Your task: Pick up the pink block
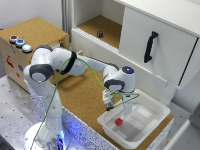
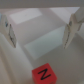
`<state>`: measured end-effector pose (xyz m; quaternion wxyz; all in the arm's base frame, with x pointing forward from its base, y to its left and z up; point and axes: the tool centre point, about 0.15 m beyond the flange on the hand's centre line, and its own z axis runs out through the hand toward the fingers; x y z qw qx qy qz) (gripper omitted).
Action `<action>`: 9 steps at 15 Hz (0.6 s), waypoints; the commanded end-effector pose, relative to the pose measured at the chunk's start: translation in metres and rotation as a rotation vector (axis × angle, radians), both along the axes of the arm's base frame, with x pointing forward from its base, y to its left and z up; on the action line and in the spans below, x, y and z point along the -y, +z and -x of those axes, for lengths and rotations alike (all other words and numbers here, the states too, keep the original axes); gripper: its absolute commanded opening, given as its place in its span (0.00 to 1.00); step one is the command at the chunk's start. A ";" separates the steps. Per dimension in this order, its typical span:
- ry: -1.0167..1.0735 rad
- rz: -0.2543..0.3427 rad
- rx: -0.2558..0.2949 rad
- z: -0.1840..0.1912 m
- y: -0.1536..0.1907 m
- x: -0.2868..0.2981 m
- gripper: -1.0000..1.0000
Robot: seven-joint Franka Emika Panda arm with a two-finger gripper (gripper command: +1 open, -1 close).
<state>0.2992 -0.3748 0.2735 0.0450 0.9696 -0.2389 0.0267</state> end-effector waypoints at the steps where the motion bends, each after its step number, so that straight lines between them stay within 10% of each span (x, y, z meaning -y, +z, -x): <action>1: 0.341 0.112 -0.072 0.010 -0.038 0.013 1.00; 9: 0.495 0.106 -0.036 0.046 -0.057 -0.022 1.00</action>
